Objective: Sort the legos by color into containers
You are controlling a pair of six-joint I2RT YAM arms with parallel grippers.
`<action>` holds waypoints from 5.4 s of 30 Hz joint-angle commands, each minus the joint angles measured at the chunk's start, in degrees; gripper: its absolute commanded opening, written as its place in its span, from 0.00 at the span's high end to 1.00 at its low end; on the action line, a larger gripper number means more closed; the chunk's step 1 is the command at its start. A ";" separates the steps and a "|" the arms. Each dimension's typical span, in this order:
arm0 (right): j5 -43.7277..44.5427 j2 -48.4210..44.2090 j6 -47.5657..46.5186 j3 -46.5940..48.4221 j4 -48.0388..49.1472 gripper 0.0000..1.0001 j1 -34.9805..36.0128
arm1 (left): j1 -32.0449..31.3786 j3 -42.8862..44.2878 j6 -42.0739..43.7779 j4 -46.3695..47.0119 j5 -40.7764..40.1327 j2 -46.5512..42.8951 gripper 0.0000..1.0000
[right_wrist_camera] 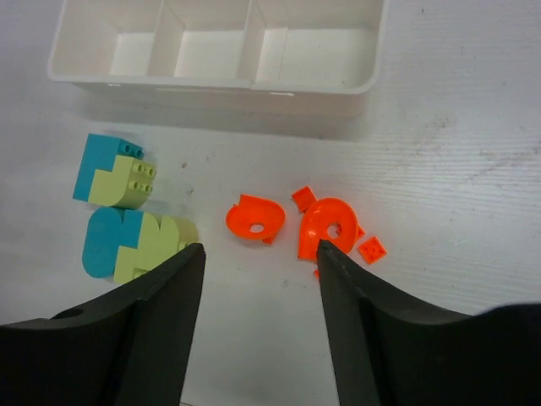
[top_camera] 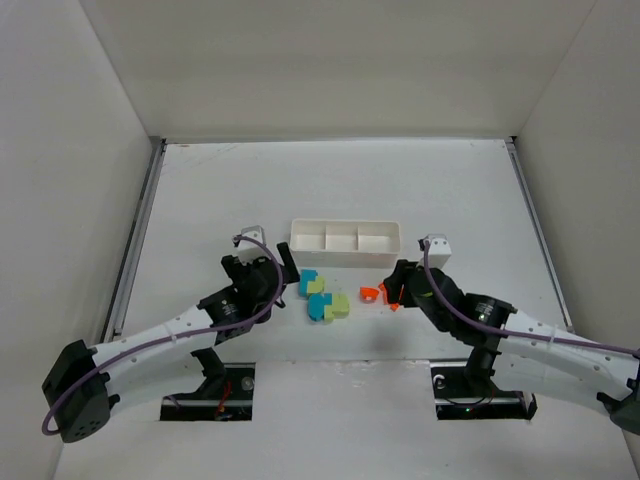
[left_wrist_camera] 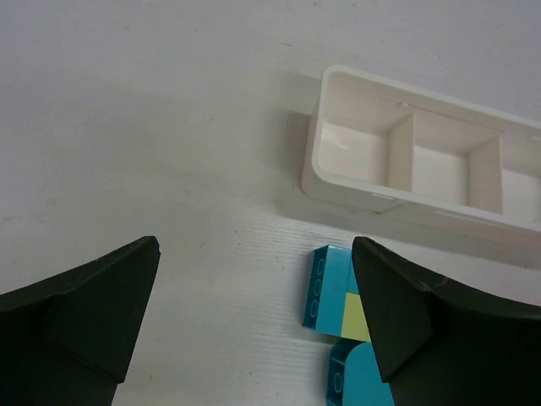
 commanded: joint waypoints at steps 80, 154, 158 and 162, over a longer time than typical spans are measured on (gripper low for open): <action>0.08 40.00 4.66 12.23 4.81 0.74 -0.25 | 16.59 -17.11 6.20 35.04 16.02 -6.62 0.38; -15.12 57.57 -5.10 38.59 32.32 0.89 -5.43 | 20.72 -18.08 3.22 33.10 18.39 -7.76 0.40; -15.21 57.32 -4.74 38.51 33.02 0.66 -5.79 | 20.72 -17.81 3.04 33.28 19.10 -6.88 0.43; -13.46 51.36 -5.36 33.25 33.99 0.54 -6.05 | 20.19 -17.55 3.21 33.45 19.36 -6.44 0.47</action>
